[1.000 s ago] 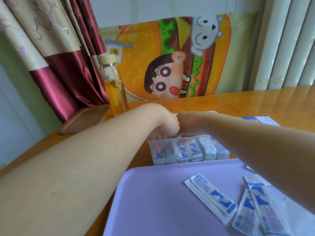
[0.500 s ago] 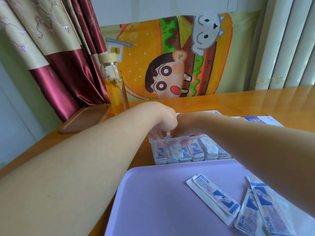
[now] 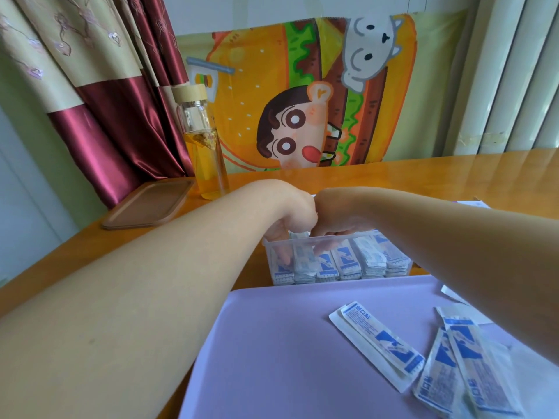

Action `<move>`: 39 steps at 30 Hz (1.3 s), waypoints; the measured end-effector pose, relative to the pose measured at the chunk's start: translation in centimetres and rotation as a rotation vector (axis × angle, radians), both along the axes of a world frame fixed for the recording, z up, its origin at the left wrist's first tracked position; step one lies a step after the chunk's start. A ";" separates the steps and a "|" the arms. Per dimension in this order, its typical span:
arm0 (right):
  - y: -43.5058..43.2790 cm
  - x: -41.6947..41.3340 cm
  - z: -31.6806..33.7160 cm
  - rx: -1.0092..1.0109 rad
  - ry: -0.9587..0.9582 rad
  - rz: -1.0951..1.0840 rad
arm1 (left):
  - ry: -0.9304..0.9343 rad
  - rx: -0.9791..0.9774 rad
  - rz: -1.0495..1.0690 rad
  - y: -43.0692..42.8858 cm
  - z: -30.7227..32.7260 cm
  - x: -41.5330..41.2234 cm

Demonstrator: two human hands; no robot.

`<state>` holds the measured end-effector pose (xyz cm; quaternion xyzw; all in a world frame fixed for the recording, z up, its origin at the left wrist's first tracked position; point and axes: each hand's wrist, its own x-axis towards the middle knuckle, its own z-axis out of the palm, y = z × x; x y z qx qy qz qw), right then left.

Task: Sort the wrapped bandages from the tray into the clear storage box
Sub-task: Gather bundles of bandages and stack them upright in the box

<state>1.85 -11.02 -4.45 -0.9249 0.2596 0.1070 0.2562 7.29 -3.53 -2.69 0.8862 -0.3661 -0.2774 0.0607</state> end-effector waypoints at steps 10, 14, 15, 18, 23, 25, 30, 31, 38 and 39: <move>0.2 -0.2 0.2 -0.165 0.075 0.094 | -0.249 0.000 -0.067 0.0 0.4 -0.7; 0.0 -0.3 0.2 -0.200 0.061 0.068 | -0.159 0.069 -0.046 0.1 0.8 -1.1; -0.1 -0.3 0.2 -0.167 0.045 0.053 | -0.169 0.059 -0.045 0.2 0.8 -1.1; -0.1 -1.0 0.7 -0.083 -0.098 -0.024 | -0.253 -0.027 -0.035 0.9 0.6 -1.1; 0.7 -5.4 1.7 -0.395 -0.428 0.018 | -0.512 -0.527 -0.109 4.9 -0.1 -2.3; 1.5 -7.9 1.7 -0.463 -0.445 0.060 | -0.558 -0.634 -0.222 7.4 -0.8 -3.3; 4.0 -11.7 -0.8 -0.437 0.080 0.178 | -0.411 -0.334 -0.512 12.1 -1.6 -6.7; 4.1 -11.8 -1.6 -0.392 0.128 0.159 | -0.354 -0.252 -0.516 12.8 -1.8 -7.5; 4.6 -11.3 -2.4 -0.056 0.236 0.016 | -0.245 0.146 -0.467 14.6 -3.7 -11.1; 4.7 -11.4 -2.5 -0.027 0.239 0.010 | -0.243 0.160 -0.452 14.8 -3.9 -11.4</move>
